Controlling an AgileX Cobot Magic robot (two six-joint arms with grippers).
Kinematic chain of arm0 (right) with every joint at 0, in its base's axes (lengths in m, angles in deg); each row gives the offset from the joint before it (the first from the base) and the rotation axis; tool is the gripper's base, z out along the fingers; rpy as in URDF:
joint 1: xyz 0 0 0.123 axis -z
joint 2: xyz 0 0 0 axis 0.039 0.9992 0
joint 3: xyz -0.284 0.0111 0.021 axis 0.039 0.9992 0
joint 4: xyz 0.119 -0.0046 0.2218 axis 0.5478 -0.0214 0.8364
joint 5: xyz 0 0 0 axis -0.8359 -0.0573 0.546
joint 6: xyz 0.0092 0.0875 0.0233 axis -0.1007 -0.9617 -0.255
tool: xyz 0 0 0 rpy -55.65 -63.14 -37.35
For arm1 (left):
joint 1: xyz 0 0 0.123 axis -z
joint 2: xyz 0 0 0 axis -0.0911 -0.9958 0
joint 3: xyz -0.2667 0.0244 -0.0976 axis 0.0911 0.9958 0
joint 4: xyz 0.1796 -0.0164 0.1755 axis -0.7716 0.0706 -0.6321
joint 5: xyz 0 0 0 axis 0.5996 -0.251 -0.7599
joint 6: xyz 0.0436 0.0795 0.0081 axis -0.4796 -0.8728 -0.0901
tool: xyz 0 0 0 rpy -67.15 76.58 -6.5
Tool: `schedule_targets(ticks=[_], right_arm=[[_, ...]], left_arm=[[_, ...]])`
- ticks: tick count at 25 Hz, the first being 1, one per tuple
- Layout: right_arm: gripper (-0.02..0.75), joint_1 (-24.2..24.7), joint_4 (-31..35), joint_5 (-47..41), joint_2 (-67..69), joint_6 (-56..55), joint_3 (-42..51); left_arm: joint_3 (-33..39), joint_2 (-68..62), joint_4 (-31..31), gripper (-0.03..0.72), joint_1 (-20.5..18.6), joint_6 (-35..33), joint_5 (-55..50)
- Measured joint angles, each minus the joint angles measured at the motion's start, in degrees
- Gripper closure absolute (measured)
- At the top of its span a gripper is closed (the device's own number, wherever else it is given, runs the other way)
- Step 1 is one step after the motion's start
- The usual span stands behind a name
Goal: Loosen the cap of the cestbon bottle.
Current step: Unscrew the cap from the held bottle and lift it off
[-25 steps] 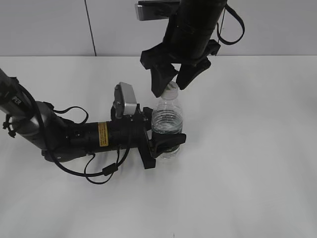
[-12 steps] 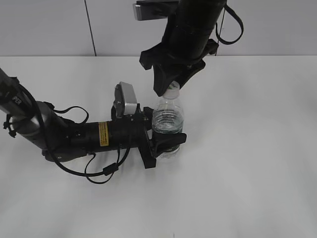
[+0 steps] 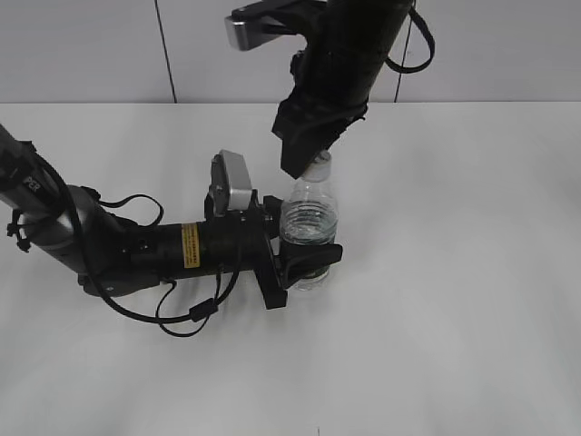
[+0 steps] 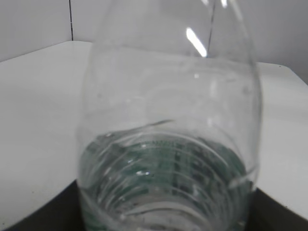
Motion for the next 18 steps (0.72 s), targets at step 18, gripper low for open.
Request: schedule_targets(ticks=[18], right_arm=[[0.445,0.0,2.1,0.0,-0.1,24.9,0.0]], left_arm=[[0.0,0.0,-0.2,0.28,0.0,0.0,0.0]])
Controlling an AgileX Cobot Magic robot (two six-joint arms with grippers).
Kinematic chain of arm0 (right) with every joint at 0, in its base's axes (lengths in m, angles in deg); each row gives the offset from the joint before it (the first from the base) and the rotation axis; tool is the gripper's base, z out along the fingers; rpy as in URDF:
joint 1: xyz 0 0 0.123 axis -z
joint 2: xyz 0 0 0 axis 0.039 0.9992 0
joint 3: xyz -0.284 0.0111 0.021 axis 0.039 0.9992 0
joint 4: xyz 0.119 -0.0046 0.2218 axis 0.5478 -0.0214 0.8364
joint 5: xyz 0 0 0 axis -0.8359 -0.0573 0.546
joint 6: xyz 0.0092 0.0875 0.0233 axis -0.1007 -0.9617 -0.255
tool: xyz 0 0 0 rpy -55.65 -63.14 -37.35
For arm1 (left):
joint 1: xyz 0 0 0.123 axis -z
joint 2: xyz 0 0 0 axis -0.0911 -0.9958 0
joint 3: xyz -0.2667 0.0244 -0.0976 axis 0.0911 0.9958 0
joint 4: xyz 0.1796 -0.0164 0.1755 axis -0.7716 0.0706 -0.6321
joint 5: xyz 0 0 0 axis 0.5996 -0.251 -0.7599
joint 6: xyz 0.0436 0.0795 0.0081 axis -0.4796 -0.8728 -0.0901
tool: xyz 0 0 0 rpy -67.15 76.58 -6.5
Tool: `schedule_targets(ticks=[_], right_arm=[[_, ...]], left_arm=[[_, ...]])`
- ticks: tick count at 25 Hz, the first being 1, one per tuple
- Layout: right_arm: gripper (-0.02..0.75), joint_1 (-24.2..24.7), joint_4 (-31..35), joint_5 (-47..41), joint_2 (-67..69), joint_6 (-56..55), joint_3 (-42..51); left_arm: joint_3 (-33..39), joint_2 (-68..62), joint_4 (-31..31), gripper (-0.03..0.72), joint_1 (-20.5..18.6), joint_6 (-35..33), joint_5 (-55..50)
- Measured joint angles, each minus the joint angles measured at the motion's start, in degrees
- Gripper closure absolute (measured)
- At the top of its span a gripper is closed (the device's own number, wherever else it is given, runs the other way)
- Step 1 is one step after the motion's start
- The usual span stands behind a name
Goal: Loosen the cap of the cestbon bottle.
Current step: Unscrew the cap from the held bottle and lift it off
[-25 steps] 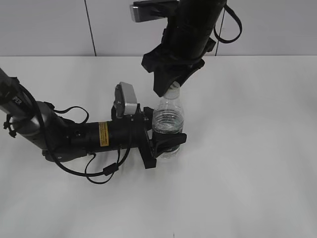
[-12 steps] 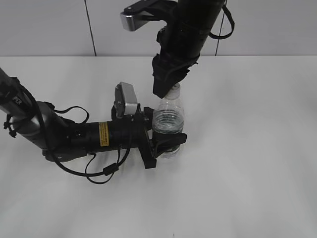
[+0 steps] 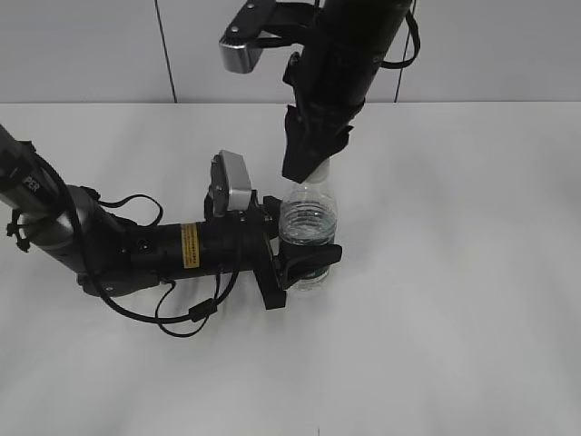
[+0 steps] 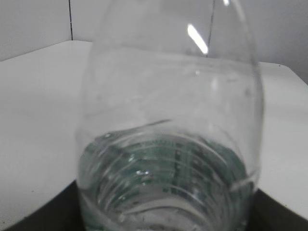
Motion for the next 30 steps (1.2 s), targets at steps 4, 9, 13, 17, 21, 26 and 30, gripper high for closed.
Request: schedule_targets(ticks=[4,9,13,17,21,26,30], right_arm=[[0.445,0.0,0.0,-0.1,0.0,4.8,0.0],[0.445,-0.1,0.0,-0.2,0.0,7.6,0.0],[0.445,-0.1,0.1,-0.3,0.0,10.8,0.0],[0.445,-0.1,0.2,-0.6,-0.1,17.3,0.0],[0.445,-0.1,-0.1,-0.8,-0.1,24.7,0.0],[0.445,-0.3,-1.1,-1.1,-0.2,30.9,0.0],[0.445,-0.4,-1.5,-1.3,-0.2,34.3,0.0]], left_arm=[[0.0,0.0,0.0,0.28,0.0,0.0,0.0],[0.0,0.0,0.0,0.28,0.0,0.0,0.0],[0.0,0.0,0.0,0.28,0.0,0.0,0.0],[0.0,0.0,0.0,0.28,0.0,0.0,0.0],[0.0,0.0,0.0,0.28,0.0,0.0,0.0],[0.0,0.0,0.0,0.28,0.0,0.0,0.0],[0.0,0.0,0.0,0.28,0.0,0.0,-0.1]])
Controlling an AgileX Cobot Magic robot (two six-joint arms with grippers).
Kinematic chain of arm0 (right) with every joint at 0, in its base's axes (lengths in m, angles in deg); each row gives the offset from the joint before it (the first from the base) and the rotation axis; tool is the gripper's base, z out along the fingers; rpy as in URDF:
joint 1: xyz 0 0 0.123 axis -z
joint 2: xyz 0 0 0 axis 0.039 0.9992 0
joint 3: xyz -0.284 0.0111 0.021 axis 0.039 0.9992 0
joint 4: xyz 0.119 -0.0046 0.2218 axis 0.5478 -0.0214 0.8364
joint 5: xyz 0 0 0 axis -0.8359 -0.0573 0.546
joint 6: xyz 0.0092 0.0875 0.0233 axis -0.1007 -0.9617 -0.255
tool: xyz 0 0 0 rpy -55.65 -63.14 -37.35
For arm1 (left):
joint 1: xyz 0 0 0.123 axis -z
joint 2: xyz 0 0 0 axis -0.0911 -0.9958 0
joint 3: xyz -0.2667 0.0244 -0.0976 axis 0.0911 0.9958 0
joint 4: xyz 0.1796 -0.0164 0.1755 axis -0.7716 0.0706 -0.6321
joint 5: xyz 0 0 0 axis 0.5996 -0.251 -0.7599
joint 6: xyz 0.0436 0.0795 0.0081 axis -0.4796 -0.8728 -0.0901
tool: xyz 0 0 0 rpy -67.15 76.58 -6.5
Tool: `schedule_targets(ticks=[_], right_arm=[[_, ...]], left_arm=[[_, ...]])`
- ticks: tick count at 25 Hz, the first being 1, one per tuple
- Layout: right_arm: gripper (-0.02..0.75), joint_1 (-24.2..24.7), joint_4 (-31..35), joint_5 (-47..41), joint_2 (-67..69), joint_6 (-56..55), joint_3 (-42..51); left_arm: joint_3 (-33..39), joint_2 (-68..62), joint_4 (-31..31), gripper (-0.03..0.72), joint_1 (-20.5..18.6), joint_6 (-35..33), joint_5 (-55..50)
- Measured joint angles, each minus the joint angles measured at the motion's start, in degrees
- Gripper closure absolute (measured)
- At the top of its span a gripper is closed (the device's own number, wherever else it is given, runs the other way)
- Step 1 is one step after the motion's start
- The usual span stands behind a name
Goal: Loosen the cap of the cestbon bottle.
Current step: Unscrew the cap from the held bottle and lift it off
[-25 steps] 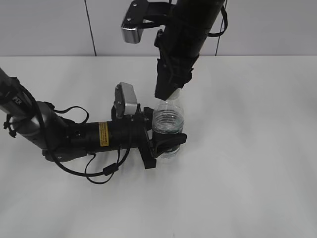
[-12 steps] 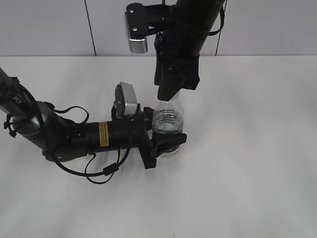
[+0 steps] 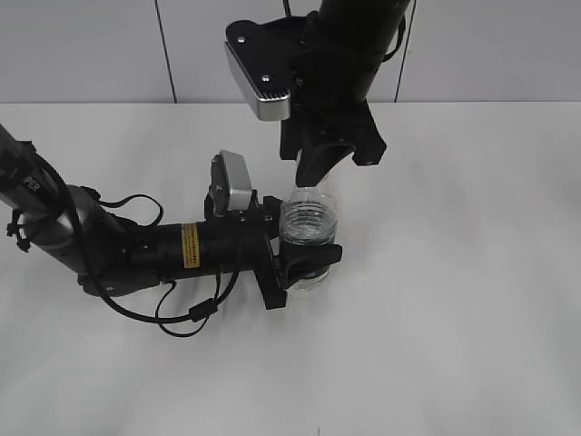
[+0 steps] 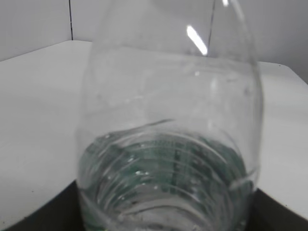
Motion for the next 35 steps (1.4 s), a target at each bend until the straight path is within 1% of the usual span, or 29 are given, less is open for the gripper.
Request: schedule_targets(ticks=[5,13,14,15,18,19,21,26,30,35], right_arm=[[0.445,0.0,-0.1,-0.1,0.0,0.5,0.0],[0.44,0.0,0.0,-0.1,0.0,-4.3,-0.1],[0.412,0.0,-0.1,0.1,0.0,-5.6,-0.1],[0.364,0.0,-0.6,0.3,0.0,-6.8,-0.1],[0.196,0.0,-0.8,0.7,0.0,-12.8,-0.1],[0.158,0.1,-0.5,0.7,0.0,-15.0,-0.1],[0.127,0.1,0.2,0.7,0.0,-20.3,-0.9],[0.118,0.1,1.0,0.7,-0.1,-30.4,-3.8],[0.12,0.1,1.7,0.7,-0.9,-37.5,-3.9],[0.14,0.1,1.9,0.7,-3.6,-53.9,-4.0]], left_arm=[[0.0,0.0,0.0,0.28,0.0,0.0,0.0],[0.0,0.0,0.0,0.28,0.0,0.0,0.0],[0.0,0.0,0.0,0.28,0.0,0.0,0.0],[0.0,0.0,0.0,0.28,0.0,0.0,0.1],[0.0,0.0,-0.2,0.28,0.0,0.0,0.1],[0.0,0.0,-0.2,0.28,0.0,0.0,0.1],[0.0,0.0,-0.2,0.28,0.0,0.0,0.1],[0.0,0.0,-0.3,0.28,0.0,0.0,0.1],[0.0,0.0,-0.3,0.28,0.0,0.0,0.1],[0.0,0.0,-0.3,0.28,0.0,0.0,0.1]])
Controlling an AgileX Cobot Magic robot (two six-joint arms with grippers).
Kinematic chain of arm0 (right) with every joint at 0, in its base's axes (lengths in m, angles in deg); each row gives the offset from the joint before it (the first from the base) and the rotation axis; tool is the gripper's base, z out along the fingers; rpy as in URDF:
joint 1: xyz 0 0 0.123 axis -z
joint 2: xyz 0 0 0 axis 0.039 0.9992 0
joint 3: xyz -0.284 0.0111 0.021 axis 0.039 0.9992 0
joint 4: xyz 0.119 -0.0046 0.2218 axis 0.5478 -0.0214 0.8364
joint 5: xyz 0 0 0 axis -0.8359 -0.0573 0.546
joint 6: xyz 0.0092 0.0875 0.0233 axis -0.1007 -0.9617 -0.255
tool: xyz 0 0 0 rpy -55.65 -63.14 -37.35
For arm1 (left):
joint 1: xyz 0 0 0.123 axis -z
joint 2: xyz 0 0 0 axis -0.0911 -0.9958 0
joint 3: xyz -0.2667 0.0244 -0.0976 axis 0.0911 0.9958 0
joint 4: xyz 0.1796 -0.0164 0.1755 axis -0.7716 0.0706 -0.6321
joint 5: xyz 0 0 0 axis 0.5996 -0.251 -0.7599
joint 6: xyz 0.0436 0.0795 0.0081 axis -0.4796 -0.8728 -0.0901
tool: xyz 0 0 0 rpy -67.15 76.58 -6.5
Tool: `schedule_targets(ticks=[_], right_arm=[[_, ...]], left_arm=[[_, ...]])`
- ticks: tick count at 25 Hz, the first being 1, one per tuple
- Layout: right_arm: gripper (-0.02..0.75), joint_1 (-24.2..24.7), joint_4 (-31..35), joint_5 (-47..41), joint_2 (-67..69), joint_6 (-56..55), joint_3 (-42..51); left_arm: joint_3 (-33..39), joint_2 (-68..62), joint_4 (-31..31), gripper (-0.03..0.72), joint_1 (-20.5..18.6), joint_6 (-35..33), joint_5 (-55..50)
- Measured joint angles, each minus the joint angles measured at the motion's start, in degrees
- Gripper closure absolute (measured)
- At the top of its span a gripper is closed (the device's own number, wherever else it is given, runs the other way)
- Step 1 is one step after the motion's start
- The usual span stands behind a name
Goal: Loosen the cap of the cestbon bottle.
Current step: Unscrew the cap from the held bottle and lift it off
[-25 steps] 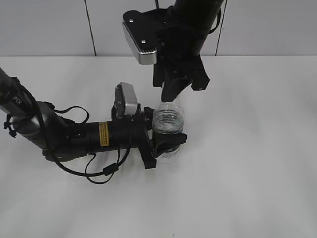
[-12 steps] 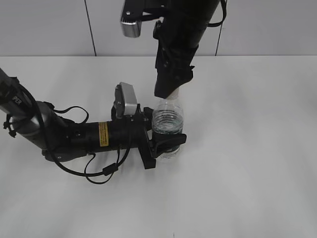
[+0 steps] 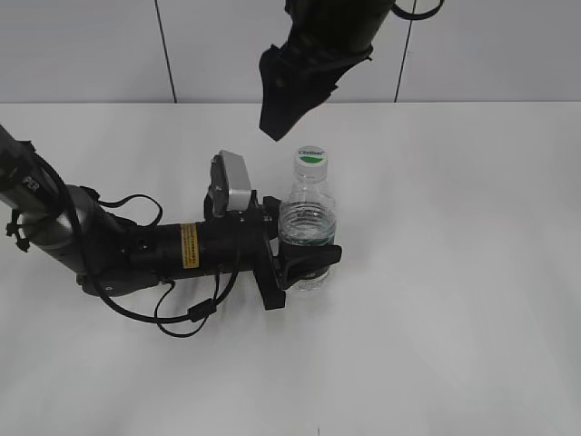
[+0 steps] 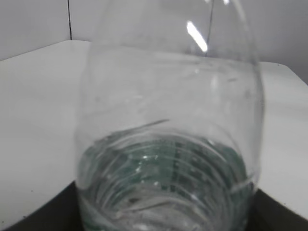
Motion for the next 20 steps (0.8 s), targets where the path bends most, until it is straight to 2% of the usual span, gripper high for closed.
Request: schedule_targets(ticks=[4,10,20], right_arm=[[0.15,0.0,-2.6,0.0,-1.8,-16.6,0.0],[0.151,0.0,-4.3,0.0,-2.4,-30.8,0.0],[0.151,0.0,-3.0,0.0,-2.6,-36.3,2.9]], left_arm=[[0.0,0.0,0.0,0.28,0.0,0.0,0.0],[0.0,0.0,-0.1,0.28,0.0,0.0,0.0],[0.0,0.0,-0.1,0.28,0.0,0.0,0.0]])
